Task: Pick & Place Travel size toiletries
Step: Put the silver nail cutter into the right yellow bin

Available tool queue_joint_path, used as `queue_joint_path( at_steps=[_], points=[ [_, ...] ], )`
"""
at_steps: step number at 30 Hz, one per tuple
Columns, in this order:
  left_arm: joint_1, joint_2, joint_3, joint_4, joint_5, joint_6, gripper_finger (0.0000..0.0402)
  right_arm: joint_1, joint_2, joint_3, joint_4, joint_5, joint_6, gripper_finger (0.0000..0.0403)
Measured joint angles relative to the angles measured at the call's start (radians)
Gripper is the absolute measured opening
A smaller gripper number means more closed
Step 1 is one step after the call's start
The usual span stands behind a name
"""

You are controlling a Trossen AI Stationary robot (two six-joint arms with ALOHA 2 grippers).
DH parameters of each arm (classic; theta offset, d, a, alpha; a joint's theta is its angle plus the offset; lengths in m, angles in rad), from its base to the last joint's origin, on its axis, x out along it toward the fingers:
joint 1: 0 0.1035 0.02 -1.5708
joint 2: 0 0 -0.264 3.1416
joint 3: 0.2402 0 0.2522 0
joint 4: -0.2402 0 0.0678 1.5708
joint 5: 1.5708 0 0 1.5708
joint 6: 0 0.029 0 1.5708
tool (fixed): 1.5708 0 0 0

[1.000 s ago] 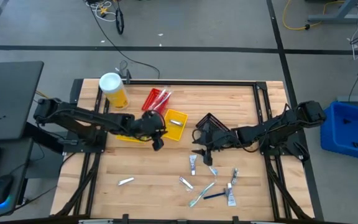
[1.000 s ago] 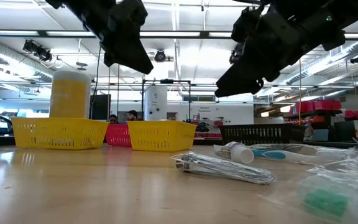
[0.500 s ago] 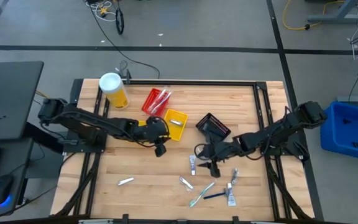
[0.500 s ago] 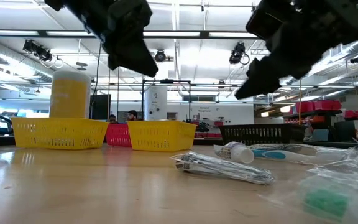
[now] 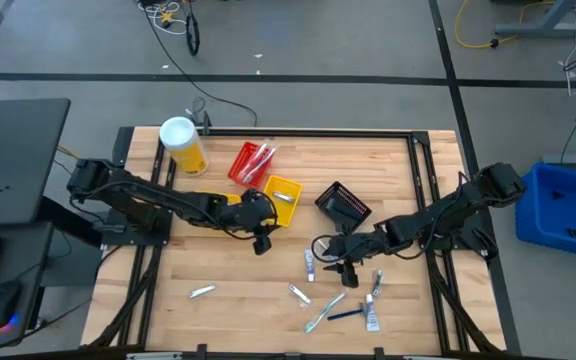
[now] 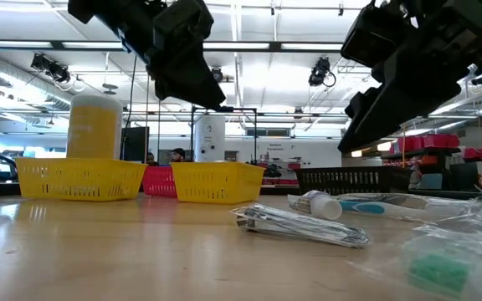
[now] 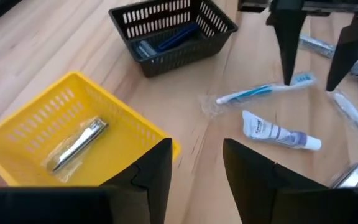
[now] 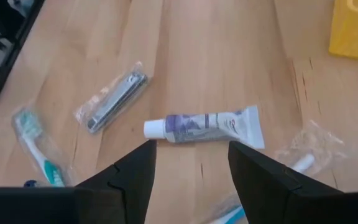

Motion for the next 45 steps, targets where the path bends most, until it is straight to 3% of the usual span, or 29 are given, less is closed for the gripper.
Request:
queue_joint_path(
  at_steps=[7,21,25,33,38,45],
  points=[
    [-0.010,0.010,0.000,0.013,0.019,0.007,0.0150,0.000,0.000,0.000,-0.019,-0.001,-0.001,0.0202],
    [-0.095,0.010,0.000,0.042,0.275,0.050,0.0150,0.001,0.000,0.000,-0.013,0.002,-0.001,0.0186],
    [-0.156,0.010,0.000,-0.075,0.372,-0.132,0.0150,0.001,0.000,0.000,-0.013,0.008,0.003,0.0182],
    [-0.304,0.010,0.000,-0.448,0.429,-0.520,0.0159,0.001,0.000,0.000,-0.013,0.007,-0.001,0.0174],
    [-0.389,0.010,0.000,-0.600,0.428,-0.571,0.0182,0.001,0.000,0.000,-0.013,0.008,-0.010,0.0170],
    [-0.487,0.014,0.000,-0.628,0.390,-0.630,0.0209,0.001,0.000,0.000,-0.013,0.008,-0.023,0.0173]
  ],
)
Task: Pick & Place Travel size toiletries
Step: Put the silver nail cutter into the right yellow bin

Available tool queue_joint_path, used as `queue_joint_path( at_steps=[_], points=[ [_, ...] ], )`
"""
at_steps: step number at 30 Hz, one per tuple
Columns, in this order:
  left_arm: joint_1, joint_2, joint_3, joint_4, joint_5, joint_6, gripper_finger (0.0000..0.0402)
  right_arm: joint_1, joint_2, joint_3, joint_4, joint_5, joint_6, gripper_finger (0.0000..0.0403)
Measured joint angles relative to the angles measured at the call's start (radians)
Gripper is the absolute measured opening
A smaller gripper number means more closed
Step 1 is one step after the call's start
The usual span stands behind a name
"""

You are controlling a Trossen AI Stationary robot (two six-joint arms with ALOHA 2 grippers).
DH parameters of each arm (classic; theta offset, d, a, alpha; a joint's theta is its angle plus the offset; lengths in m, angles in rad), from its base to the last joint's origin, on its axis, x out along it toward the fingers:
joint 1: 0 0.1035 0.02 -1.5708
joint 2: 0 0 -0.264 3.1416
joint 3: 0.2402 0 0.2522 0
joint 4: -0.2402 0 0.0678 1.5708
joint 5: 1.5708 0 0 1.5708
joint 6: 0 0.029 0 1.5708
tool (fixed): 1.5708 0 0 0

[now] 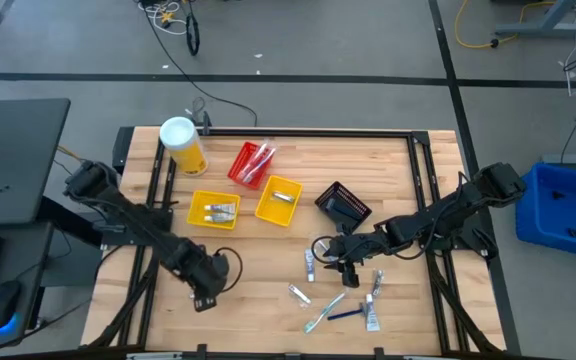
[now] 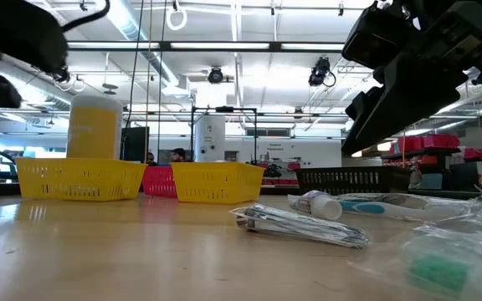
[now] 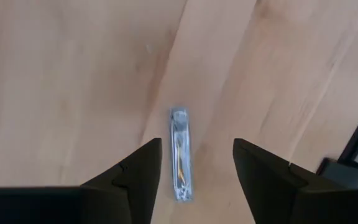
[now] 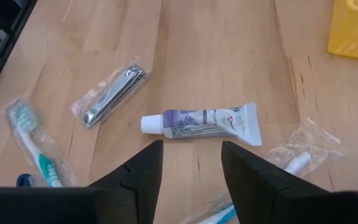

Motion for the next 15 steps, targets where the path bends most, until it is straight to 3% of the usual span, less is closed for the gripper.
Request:
queue_joint_path(
  at_steps=[7,15],
  points=[
    [-0.076,0.082,0.000,-0.015,0.022,-0.036,0.0213,0.000,0.000,0.000,0.000,0.000,-0.002,0.0171],
    [-0.089,0.162,0.000,-0.020,0.040,-0.046,0.0213,0.000,0.000,0.000,0.001,0.000,-0.009,0.0161]
  ],
)
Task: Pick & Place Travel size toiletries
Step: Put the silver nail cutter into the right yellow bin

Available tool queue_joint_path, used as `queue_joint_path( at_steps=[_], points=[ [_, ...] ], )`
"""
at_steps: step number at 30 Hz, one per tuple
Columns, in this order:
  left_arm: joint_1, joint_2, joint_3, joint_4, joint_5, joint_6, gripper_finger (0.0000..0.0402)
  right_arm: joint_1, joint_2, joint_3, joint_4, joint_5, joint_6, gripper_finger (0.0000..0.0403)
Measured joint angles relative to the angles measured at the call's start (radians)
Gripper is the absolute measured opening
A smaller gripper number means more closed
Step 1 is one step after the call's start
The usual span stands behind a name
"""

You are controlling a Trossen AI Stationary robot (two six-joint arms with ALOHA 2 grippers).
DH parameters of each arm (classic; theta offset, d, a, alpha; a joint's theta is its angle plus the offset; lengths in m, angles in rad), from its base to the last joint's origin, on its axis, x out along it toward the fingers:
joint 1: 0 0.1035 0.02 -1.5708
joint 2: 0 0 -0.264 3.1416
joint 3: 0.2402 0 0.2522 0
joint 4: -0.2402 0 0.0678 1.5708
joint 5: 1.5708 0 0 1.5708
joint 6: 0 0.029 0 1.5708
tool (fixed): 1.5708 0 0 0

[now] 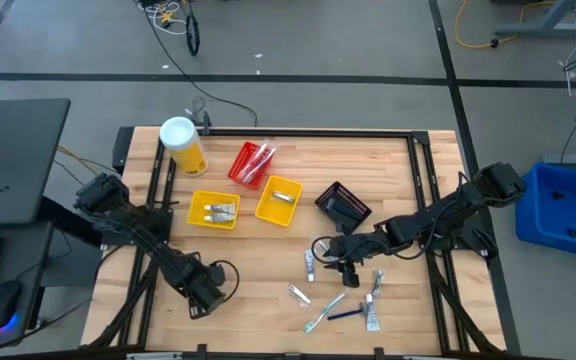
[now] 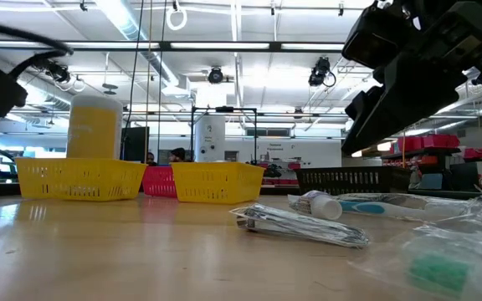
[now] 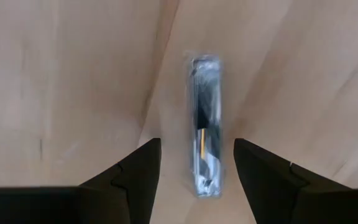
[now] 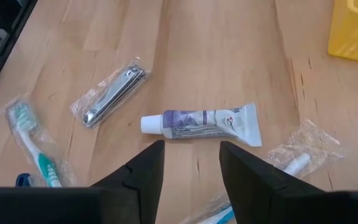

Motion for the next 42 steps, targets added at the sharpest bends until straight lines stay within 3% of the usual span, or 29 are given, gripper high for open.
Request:
queue_joint_path(
  at_steps=[6,19,22,28,37,42],
  points=[
    [0.000,-0.003,0.000,0.004,0.016,-0.032,0.0189,0.000,0.000,0.000,0.006,0.001,-0.043,0.0162],
    [-0.002,-0.004,0.001,0.008,-0.003,-0.064,0.0052,-0.001,0.000,0.000,0.007,0.001,-0.049,0.0156],
    [-0.002,-0.005,0.001,0.009,-0.008,-0.091,0.0048,-0.001,0.000,0.000,0.007,0.001,-0.049,0.0158],
    [-0.002,-0.004,0.001,0.028,-0.024,-0.118,0.0079,-0.001,0.000,0.000,0.007,0.000,-0.074,0.0154],
    [0.060,-0.009,0.001,0.083,-0.129,-0.110,0.0044,-0.001,0.000,0.000,0.007,0.001,-0.090,0.0155],
    [0.120,-0.024,0.017,0.070,-0.255,-0.068,0.0049,-0.001,0.000,0.000,0.007,0.001,-0.090,0.0151]
  ],
)
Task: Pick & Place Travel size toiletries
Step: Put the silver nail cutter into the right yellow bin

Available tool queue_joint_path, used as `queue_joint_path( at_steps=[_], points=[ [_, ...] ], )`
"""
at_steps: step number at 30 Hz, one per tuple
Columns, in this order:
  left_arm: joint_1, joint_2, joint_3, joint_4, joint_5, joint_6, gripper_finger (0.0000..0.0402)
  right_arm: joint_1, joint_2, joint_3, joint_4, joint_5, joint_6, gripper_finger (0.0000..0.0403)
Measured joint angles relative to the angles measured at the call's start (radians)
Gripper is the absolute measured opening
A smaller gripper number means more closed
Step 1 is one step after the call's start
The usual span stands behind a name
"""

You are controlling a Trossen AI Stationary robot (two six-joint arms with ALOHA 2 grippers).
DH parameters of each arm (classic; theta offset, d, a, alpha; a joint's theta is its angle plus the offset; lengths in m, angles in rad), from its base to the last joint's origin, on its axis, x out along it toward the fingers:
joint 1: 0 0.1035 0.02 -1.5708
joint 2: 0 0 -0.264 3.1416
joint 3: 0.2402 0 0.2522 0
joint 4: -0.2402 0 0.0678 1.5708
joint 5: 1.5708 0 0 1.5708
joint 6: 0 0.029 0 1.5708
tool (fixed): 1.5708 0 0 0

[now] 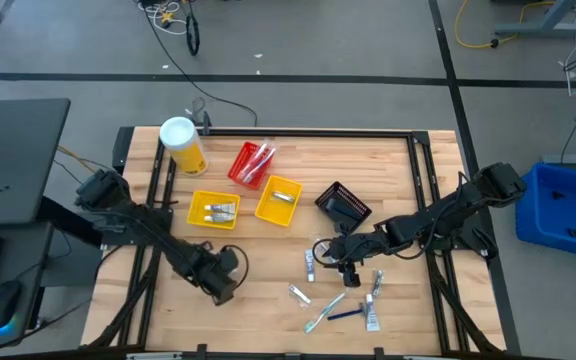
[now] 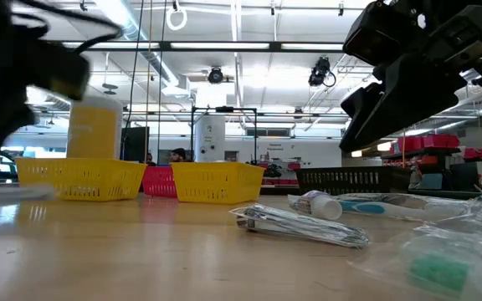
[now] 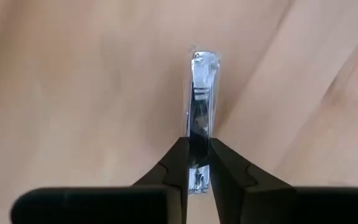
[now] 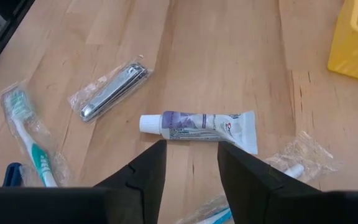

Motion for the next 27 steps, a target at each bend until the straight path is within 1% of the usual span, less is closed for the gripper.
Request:
queue_joint_path(
  at_steps=[2,4,6,9,12,15,18,20,23,27],
  points=[
    [0.032,-0.003,0.022,0.005,-0.088,0.043,0.0051,0.000,0.000,0.000,0.000,0.000,-0.005,0.0151],
    [0.074,-0.003,0.043,0.001,-0.199,0.048,0.0049,0.000,0.000,0.000,0.003,0.000,-0.010,0.0151],
    [0.129,-0.003,0.072,0.003,-0.281,0.059,0.0044,0.000,0.000,0.000,0.008,0.000,-0.010,0.0150],
    [0.217,-0.003,0.124,0.007,-0.339,0.163,0.0044,0.000,0.000,0.000,0.017,0.000,-0.020,0.0149],
    [0.301,-0.003,0.174,0.093,-0.381,0.343,0.0053,0.000,0.000,0.000,0.023,0.000,-0.037,0.0151],
    [0.382,-0.003,0.211,0.198,-0.368,0.534,0.0054,0.000,0.000,0.000,0.029,0.000,-0.040,0.0150],
    [0.456,-0.003,0.225,0.310,-0.293,0.759,0.0050,0.000,0.000,0.000,0.038,0.000,-0.044,0.0149],
    [0.504,-0.003,0.224,0.363,-0.239,0.881,0.0049,0.000,0.000,0.000,0.046,0.000,-0.060,0.0150],
    [0.570,0.002,0.225,0.394,-0.177,0.973,0.0053,0.000,0.000,0.000,0.054,0.000,-0.060,0.0151],
    [0.649,0.005,0.208,0.340,-0.094,1.052,0.0055,0.000,0.000,0.000,0.053,0.000,-0.060,0.0148]
  ],
)
